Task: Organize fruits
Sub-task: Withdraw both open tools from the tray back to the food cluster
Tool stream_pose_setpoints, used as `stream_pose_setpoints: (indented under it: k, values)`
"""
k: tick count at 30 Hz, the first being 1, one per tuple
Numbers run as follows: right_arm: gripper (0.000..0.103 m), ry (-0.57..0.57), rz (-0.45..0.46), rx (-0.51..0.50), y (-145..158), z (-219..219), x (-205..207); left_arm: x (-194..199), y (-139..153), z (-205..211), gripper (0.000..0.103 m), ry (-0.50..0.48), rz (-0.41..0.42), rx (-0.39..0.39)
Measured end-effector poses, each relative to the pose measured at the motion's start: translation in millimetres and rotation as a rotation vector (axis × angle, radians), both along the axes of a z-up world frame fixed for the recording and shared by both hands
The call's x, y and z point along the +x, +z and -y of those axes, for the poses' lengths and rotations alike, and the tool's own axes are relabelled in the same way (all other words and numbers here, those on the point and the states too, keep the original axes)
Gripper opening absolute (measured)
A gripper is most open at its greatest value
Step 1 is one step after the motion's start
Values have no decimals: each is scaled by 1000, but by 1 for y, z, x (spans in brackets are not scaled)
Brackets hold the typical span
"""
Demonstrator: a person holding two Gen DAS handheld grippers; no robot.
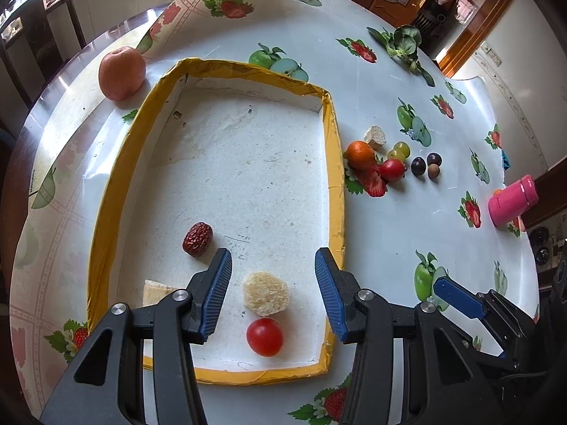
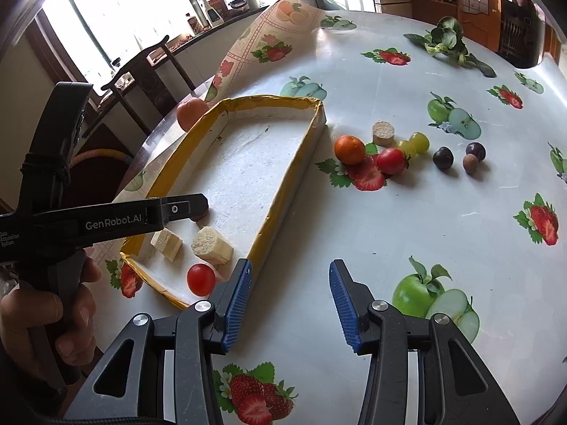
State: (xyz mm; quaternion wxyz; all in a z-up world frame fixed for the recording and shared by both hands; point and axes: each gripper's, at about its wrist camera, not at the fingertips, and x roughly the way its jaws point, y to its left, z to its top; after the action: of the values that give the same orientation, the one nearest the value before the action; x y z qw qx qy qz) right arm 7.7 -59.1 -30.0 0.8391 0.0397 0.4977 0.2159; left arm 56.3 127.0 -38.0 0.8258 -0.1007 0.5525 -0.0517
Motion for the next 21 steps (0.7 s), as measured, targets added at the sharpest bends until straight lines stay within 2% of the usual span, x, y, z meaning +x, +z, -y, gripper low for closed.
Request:
stream_pose_setpoints:
  k: [14, 21]
  values:
    - [47, -103, -12, 1, -5, 58, 0, 2, 6, 70, 47, -114, -5, -33]
    - [47, -172, -15, -14, -12, 91, 15, 24, -6, 105, 47, -152, -20, -30]
